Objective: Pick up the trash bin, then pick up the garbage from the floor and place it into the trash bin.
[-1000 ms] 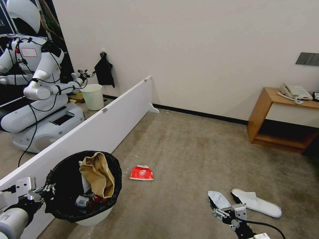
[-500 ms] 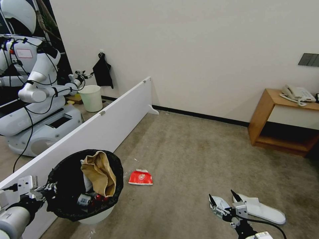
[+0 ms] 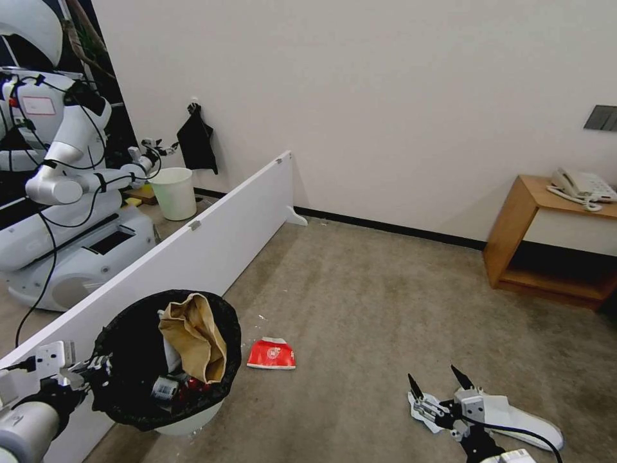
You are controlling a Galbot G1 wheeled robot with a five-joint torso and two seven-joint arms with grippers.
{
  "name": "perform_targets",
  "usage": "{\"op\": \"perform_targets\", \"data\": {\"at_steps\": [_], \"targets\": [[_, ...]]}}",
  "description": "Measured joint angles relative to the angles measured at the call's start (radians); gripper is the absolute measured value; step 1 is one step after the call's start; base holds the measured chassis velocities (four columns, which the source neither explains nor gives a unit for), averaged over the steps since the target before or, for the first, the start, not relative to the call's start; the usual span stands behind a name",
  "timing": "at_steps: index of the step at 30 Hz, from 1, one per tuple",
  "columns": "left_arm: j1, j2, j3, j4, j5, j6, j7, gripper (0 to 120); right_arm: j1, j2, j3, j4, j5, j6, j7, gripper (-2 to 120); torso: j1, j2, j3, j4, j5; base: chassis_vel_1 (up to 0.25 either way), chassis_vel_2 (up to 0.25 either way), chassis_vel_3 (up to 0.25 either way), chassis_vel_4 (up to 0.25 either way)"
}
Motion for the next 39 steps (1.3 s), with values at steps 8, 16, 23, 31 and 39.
{"op": "perform_targets", "data": {"at_steps": [8,16,23,31,39], "targets": [[0.008,-0.010,-0.003,-0.008,0.002,0.000,0.003,4,-0.006,-0.009,-0.002,0.010,-0.001,-0.003,0.000,100,0.000,0.000,0.000,-0.0001,0.0000,-0.065,0.050,0.063,-0.049],[0.009,-0.005,0.000,-0.010,0.002,0.000,0.002,4,-0.011,-0.012,0.004,0.013,-0.001,-0.003,-0.003,100,0.000,0.000,0.000,-0.0001,0.0000,-0.057,0.048,0.049,-0.048],[0.009,-0.004,0.004,-0.011,0.000,0.000,0.002,4,-0.005,-0.012,0.004,0.003,-0.002,0.001,-0.005,100,0.000,0.000,0.000,-0.0001,-0.0001,-0.056,0.065,0.044,-0.064],[0.008,0.001,0.005,-0.012,-0.007,0.000,0.001,4,0.003,-0.015,0.003,-0.003,0.000,0.002,-0.005,100,0.000,0.000,0.000,0.0000,0.0000,-0.035,0.045,0.038,-0.053],[0.012,0.001,0.006,-0.017,-0.007,0.000,0.001,4,0.009,-0.017,-0.001,-0.009,0.002,0.002,-0.005,100,0.000,0.000,0.000,-0.0001,0.0000,-0.013,0.009,0.019,-0.014]]}}
